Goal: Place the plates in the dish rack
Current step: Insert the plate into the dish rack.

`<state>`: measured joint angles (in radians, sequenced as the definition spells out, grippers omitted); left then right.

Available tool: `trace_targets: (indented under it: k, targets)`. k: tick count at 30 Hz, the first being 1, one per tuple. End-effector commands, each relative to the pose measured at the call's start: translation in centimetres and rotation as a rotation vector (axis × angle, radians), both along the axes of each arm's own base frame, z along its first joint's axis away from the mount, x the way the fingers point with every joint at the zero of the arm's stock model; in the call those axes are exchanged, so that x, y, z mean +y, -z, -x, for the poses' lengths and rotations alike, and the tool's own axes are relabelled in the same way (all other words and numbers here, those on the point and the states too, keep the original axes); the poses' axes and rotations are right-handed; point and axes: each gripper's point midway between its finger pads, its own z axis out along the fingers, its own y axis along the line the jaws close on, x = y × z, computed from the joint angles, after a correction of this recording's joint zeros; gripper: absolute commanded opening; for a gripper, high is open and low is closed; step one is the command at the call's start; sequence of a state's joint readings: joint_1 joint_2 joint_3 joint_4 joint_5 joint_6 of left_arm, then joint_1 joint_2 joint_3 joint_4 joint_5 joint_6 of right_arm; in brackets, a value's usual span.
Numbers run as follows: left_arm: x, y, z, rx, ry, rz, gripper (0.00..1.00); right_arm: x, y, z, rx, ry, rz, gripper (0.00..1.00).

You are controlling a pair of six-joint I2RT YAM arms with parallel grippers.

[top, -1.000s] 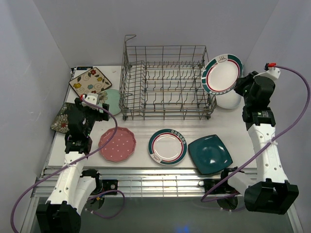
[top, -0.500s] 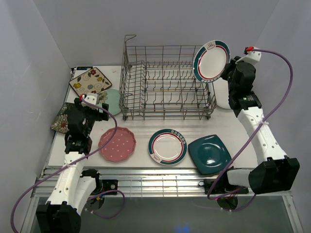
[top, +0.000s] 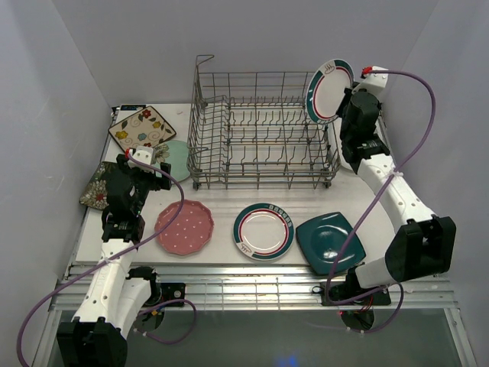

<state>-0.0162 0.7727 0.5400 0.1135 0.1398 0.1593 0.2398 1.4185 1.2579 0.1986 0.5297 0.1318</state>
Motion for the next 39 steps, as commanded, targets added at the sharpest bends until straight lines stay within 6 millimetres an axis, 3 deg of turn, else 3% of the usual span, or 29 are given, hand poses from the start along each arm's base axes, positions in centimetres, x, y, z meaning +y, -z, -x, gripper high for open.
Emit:
trace_targets:
  k: [1, 9, 15, 26, 39]
  targets:
    - [-0.2, -2.1, -0.2, -0.046, 0.009, 0.010, 0.98, -0.1, -6.8, -0.6, -0.217, 0.059, 0.006, 0.08]
    - [-0.1, -2.1, -0.3, -0.040, 0.002, 0.008, 0.98, 0.3, -6.7, -2.9, -0.214, 0.123, 0.065, 0.08]
    - [0.0, -1.4, -0.7, -0.015, 0.000, 0.008, 0.98, 0.6, -5.2, -5.1, -0.183, 0.169, 0.120, 0.08]
    - [0.2, -1.5, -0.7, -0.016, -0.016, 0.010, 0.98, 2.3, -6.1, -7.4, -0.199, 0.203, 0.200, 0.08]
    - [0.3, -1.3, -0.8, -0.009, -0.021, 0.006, 0.98, 3.2, -4.0, -9.9, -0.176, 0.242, 0.270, 0.08]
